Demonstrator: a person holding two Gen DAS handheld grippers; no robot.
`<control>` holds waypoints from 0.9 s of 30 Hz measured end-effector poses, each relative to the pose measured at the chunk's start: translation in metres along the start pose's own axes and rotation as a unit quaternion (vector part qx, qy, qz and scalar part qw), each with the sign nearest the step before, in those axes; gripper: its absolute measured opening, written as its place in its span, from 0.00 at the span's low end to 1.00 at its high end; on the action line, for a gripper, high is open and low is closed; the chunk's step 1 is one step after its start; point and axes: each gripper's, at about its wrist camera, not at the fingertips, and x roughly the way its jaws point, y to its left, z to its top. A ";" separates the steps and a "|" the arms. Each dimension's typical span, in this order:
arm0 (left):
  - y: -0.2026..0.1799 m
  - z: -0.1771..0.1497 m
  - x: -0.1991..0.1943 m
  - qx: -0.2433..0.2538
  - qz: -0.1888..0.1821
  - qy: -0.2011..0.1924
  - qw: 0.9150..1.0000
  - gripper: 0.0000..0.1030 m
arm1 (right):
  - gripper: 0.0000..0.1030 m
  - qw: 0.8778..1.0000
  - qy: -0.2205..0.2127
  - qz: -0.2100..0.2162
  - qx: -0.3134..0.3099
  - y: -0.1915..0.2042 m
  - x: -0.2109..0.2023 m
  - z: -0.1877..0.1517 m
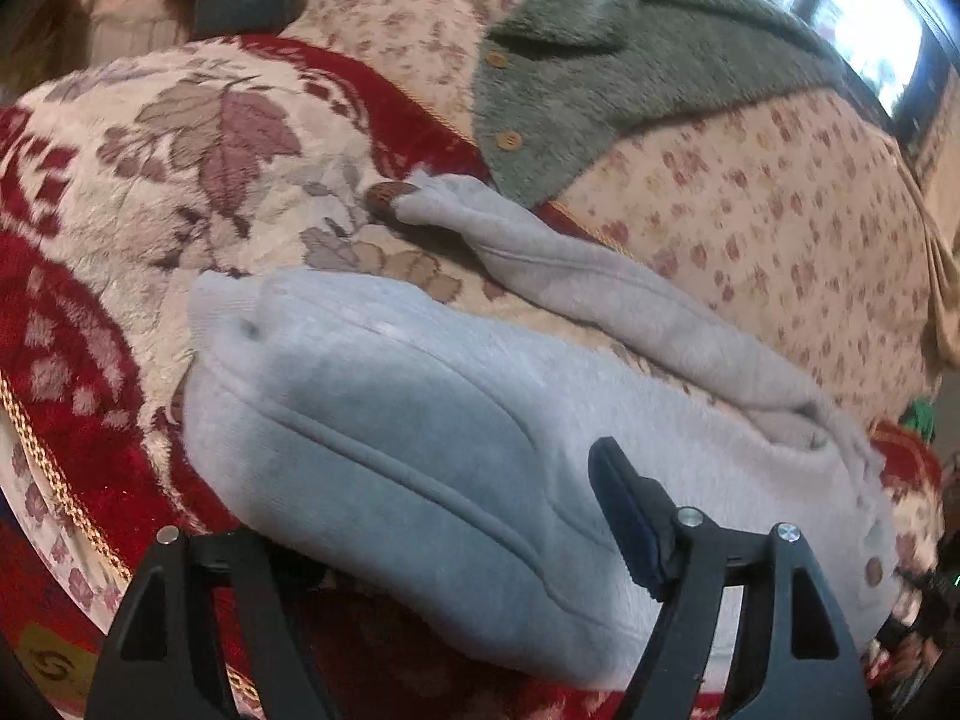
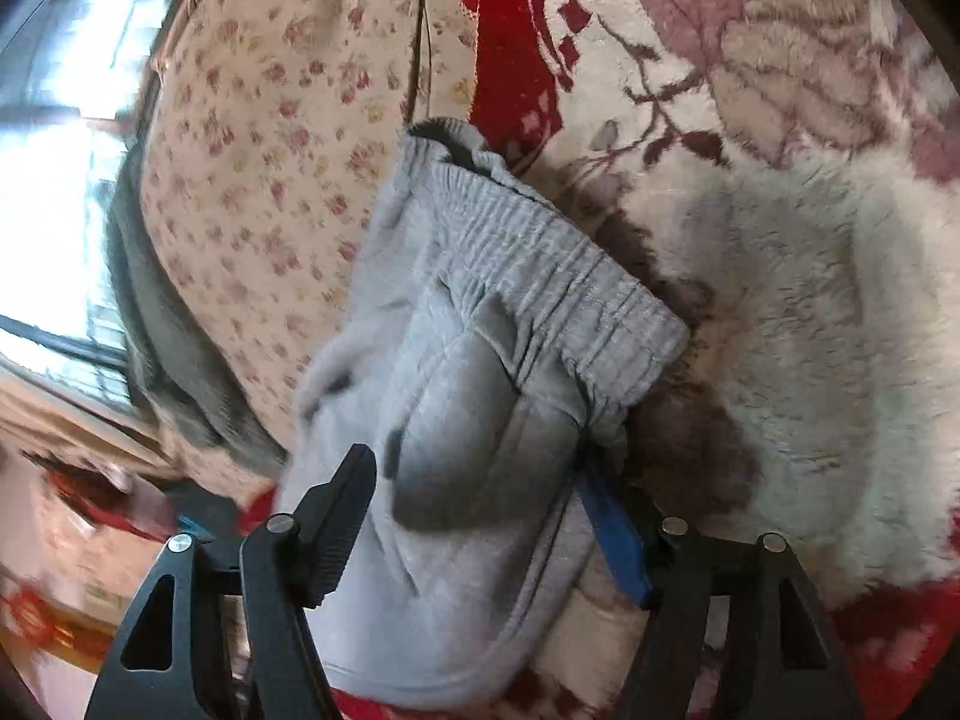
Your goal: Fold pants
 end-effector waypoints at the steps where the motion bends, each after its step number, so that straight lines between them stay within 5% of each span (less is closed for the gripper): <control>1: 0.003 0.003 0.001 -0.006 0.004 0.000 1.000 0.74 | 0.34 1.000 0.001 -0.007 -0.010 0.002 0.000 0.000; 4: 0.011 0.009 -0.003 -0.021 -0.003 -0.013 1.000 0.72 | 0.27 0.999 -0.008 -0.016 -0.031 0.010 -0.007 -0.002; 7: 0.003 0.016 -0.019 0.013 -0.003 -0.058 0.998 0.30 | 0.25 0.996 -0.026 -0.031 -0.075 0.025 -0.019 -0.006; 8: -0.001 0.018 -0.027 0.032 -0.009 -0.076 0.997 0.26 | 0.24 0.994 -0.033 -0.037 -0.099 0.036 -0.024 -0.008; 13: -0.018 0.019 -0.049 0.126 -0.040 -0.132 0.982 0.24 | 0.24 0.985 -0.038 -0.046 -0.164 0.059 -0.034 -0.009; 16: -0.017 0.021 -0.038 0.147 -0.030 -0.093 0.984 0.24 | 0.24 0.979 -0.004 -0.089 -0.181 0.053 -0.026 -0.008; 19: 0.006 0.014 -0.010 0.130 0.024 -0.002 0.991 0.28 | 0.30 0.966 0.026 -0.154 -0.205 0.044 -0.024 -0.013; 21: 0.034 0.009 -0.002 0.071 0.024 0.036 0.997 0.42 | 0.41 0.957 0.021 -0.184 -0.224 0.046 -0.031 -0.014; 23: 0.061 0.007 -0.007 -0.007 0.032 0.041 0.999 0.73 | 0.48 0.936 0.002 -0.240 -0.257 0.055 -0.040 -0.014; 25: 0.079 0.004 -0.013 -0.067 0.026 0.039 0.997 0.76 | 0.48 0.904 -0.030 -0.314 -0.287 0.070 -0.049 -0.011; 27: 0.078 0.003 -0.020 -0.082 0.032 0.038 0.995 0.76 | 0.48 0.895 -0.054 -0.314 -0.312 0.088 -0.057 -0.009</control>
